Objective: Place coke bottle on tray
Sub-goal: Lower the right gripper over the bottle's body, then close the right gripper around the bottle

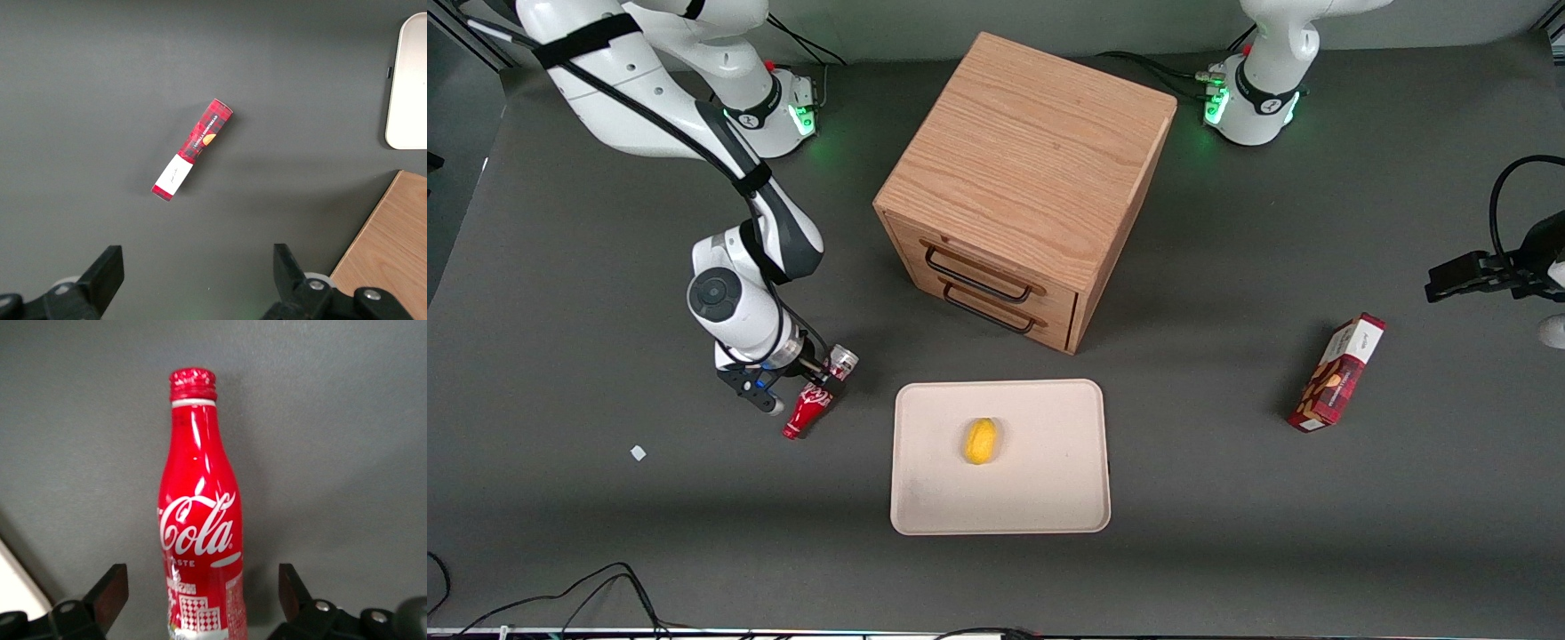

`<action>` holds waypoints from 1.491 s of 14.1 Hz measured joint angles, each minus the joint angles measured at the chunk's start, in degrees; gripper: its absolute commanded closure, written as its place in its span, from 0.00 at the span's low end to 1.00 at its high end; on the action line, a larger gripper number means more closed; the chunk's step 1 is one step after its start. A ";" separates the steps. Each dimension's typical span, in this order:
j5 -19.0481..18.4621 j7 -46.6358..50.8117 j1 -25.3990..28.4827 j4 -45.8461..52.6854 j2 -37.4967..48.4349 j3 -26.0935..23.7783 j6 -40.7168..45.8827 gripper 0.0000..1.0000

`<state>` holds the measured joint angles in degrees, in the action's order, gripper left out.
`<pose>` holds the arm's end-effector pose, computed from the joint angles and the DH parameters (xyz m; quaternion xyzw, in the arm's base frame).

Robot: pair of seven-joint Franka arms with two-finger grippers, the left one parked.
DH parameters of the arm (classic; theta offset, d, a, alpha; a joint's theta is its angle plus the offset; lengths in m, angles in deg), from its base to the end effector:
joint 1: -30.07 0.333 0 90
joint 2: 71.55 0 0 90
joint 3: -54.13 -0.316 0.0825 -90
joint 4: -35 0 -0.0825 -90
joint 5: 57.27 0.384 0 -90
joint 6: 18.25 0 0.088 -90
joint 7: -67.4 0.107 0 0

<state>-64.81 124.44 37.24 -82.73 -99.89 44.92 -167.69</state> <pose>0.5755 0.1707 0.2015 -0.9518 0.3049 -0.0259 0.0223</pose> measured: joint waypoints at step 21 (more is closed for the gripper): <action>-2.15 0.69 0.08 1.74 -3.38 -0.05 -2.30 1.00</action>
<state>-66.96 125.13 37.33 -80.99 -103.26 44.87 -169.98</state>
